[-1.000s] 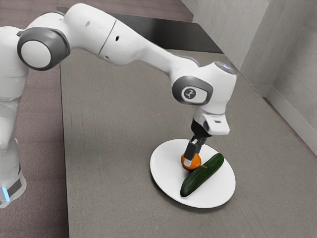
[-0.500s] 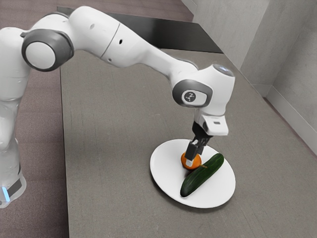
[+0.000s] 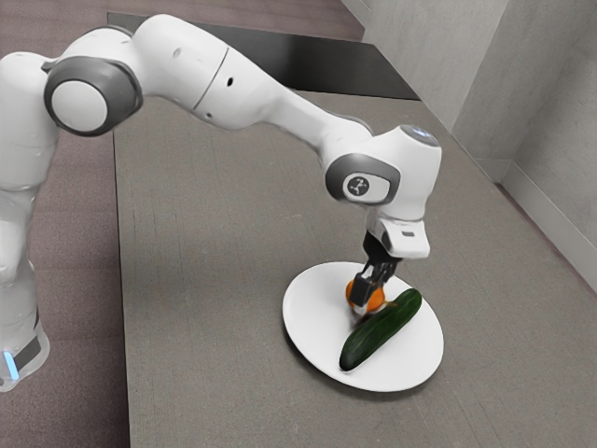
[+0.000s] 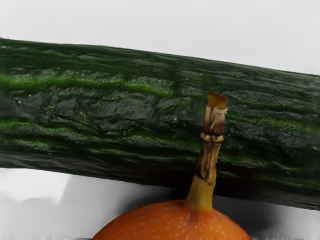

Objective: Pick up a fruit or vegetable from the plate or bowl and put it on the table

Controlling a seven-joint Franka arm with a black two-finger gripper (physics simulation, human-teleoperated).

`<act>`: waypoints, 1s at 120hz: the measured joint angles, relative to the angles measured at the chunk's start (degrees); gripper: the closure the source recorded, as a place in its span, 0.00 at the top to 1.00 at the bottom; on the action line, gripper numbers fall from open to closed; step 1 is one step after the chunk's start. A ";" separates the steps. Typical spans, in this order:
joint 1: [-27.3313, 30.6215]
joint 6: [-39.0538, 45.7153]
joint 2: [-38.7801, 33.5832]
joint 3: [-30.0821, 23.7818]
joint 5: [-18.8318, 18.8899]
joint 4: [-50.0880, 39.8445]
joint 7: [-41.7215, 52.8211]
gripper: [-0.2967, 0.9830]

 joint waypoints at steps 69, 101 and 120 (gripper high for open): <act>2.79 -11.79 -11.67 24.19 0.06 0.59 -1.55 0.49; -0.66 -14.58 -11.36 24.59 -0.17 0.59 -2.33 0.66; 0.71 -15.19 -11.36 24.59 -0.27 1.12 -2.54 0.73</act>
